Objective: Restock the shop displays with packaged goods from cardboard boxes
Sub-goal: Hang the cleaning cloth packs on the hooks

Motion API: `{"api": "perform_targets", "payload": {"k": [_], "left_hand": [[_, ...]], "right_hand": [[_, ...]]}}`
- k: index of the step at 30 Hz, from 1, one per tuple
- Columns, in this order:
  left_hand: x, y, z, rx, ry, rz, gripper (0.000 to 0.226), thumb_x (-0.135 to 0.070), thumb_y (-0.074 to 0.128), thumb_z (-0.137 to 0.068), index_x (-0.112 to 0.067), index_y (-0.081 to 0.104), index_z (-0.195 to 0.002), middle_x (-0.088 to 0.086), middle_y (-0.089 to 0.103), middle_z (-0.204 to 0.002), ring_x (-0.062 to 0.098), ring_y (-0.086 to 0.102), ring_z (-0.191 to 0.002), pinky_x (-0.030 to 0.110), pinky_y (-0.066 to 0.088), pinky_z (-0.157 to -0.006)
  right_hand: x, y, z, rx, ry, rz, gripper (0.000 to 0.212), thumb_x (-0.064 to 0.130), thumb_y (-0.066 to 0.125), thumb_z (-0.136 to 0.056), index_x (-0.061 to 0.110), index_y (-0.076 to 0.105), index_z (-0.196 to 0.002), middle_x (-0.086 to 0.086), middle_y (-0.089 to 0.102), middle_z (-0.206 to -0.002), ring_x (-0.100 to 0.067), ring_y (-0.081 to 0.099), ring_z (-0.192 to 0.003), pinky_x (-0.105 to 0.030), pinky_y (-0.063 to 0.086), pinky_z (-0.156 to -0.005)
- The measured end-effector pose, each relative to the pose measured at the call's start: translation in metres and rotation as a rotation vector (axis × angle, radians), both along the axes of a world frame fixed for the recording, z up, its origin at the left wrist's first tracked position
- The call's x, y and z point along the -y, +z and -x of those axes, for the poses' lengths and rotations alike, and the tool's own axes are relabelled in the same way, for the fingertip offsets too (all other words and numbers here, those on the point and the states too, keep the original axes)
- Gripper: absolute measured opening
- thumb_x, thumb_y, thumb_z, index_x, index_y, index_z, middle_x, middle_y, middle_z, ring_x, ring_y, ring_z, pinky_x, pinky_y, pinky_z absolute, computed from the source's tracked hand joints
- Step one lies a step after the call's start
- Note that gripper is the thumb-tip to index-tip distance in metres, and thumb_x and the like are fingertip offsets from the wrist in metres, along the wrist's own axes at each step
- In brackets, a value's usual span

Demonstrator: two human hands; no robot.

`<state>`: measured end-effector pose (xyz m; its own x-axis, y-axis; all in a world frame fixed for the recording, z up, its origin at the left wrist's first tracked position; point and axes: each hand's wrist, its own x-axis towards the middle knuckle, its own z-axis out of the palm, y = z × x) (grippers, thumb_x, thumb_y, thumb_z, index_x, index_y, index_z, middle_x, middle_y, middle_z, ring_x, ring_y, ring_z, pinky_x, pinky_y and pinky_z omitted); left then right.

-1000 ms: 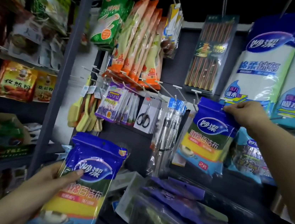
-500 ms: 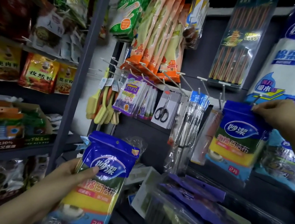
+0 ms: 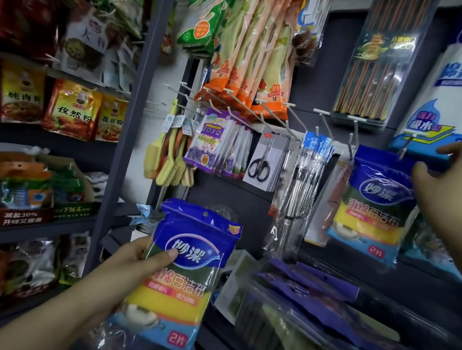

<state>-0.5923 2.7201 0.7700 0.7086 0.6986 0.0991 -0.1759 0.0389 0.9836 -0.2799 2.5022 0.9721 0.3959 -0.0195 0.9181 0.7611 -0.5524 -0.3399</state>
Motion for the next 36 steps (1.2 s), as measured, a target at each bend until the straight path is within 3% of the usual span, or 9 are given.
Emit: {"api": "perform_targets", "payload": {"k": [2, 4, 6, 10, 13, 18, 27, 31, 36], "left_hand": [[0.004, 0.001, -0.007, 0.021, -0.03, -0.005, 0.078, -0.049, 0.088, -0.049, -0.013, 0.059, -0.111, 0.018, 0.073, -0.097, 0.037, 0.07, -0.088, 0.051, 0.054, -0.084], [0.012, 0.003, -0.018, 0.056, -0.052, -0.011, 0.062, -0.045, 0.08, -0.066, -0.013, 0.058, -0.114, 0.016, 0.073, -0.1, 0.037, 0.07, -0.092, 0.054, 0.052, -0.089], [0.022, 0.006, -0.029, 0.074, -0.08, -0.031, 0.05, -0.038, 0.07, -0.073, -0.015, 0.059, -0.116, 0.012, 0.073, -0.103, 0.034, 0.07, -0.093, 0.053, 0.052, -0.089], [0.044, 0.014, -0.046, 0.107, -0.126, -0.037, 0.046, -0.037, 0.067, -0.071, -0.021, 0.06, -0.114, 0.009, 0.074, -0.099, 0.029, 0.072, -0.085, 0.04, 0.056, -0.071], [0.057, 0.022, -0.053, 0.125, -0.179, -0.065, 0.046, -0.037, 0.066, -0.073, -0.023, 0.058, -0.117, 0.007, 0.074, -0.102, 0.03, 0.071, -0.09, 0.04, 0.057, -0.075], [0.076, 0.039, -0.061, 0.156, -0.216, -0.122, 0.034, -0.034, 0.062, -0.081, -0.022, 0.06, -0.113, -0.007, 0.075, -0.089, 0.011, 0.072, -0.076, 0.023, 0.056, -0.058], [0.068, 0.046, -0.077, 0.107, -0.037, -0.213, 0.02, -0.023, 0.062, -0.09, -0.019, 0.058, -0.109, 0.0, 0.064, -0.102, 0.014, 0.065, -0.083, 0.025, 0.051, -0.066], [0.055, 0.036, -0.076, 0.064, -0.026, -0.171, 0.015, -0.017, 0.063, -0.09, -0.016, 0.061, -0.104, 0.004, 0.065, -0.105, 0.015, 0.066, -0.079, 0.024, 0.049, -0.062], [0.041, 0.028, -0.076, 0.023, -0.012, -0.148, 0.014, -0.012, 0.062, -0.09, -0.011, 0.061, -0.103, 0.004, 0.068, -0.098, 0.011, 0.068, -0.069, 0.024, 0.05, -0.058]], "right_hand": [[0.003, -0.023, 0.029, 0.104, 0.182, 0.045, 0.026, 0.018, 0.064, -0.084, 0.01, 0.054, -0.106, -0.017, 0.05, -0.106, -0.034, 0.051, -0.101, -0.039, 0.042, -0.087], [0.003, -0.049, 0.066, 0.067, 0.378, 0.202, 0.017, 0.016, 0.065, -0.087, 0.016, 0.053, -0.1, -0.005, 0.052, -0.089, -0.022, 0.053, -0.079, -0.016, 0.037, -0.069], [-0.003, -0.072, 0.088, -0.1, 0.515, 0.396, 0.017, 0.024, 0.064, -0.089, 0.023, 0.053, -0.101, 0.005, 0.056, -0.084, -0.009, 0.055, -0.075, -0.011, 0.04, -0.06], [-0.02, -0.092, 0.101, -0.549, 0.728, 0.386, 0.028, 0.037, 0.063, -0.087, 0.022, 0.057, -0.111, 0.007, 0.062, -0.093, -0.013, 0.062, -0.09, -0.025, 0.05, -0.078], [-0.025, -0.09, 0.105, -0.782, 0.861, 0.288, 0.034, 0.037, 0.067, -0.085, 0.019, 0.061, -0.112, 0.003, 0.068, -0.098, -0.015, 0.066, -0.094, -0.035, 0.054, -0.089], [-0.023, -0.085, 0.111, -0.993, 1.08, 0.031, 0.022, 0.017, 0.073, -0.081, 0.008, 0.065, -0.1, -0.009, 0.076, -0.086, -0.022, 0.073, -0.074, -0.034, 0.061, -0.068], [0.013, -0.018, 0.061, -0.811, 0.836, -0.223, 0.017, 0.017, 0.072, -0.083, 0.011, 0.058, -0.09, -0.001, 0.07, -0.057, -0.015, 0.067, -0.049, -0.027, 0.055, -0.046], [0.011, 0.018, 0.037, -0.73, 0.73, -0.267, 0.024, 0.022, 0.075, -0.082, 0.009, 0.059, -0.095, -0.01, 0.07, -0.077, -0.016, 0.066, -0.051, -0.029, 0.058, -0.054], [-0.001, 0.04, 0.024, -0.663, 0.634, -0.277, 0.022, 0.02, 0.074, -0.083, 0.014, 0.053, -0.077, -0.007, 0.064, -0.08, -0.017, 0.061, -0.059, -0.029, 0.05, -0.052]]}}
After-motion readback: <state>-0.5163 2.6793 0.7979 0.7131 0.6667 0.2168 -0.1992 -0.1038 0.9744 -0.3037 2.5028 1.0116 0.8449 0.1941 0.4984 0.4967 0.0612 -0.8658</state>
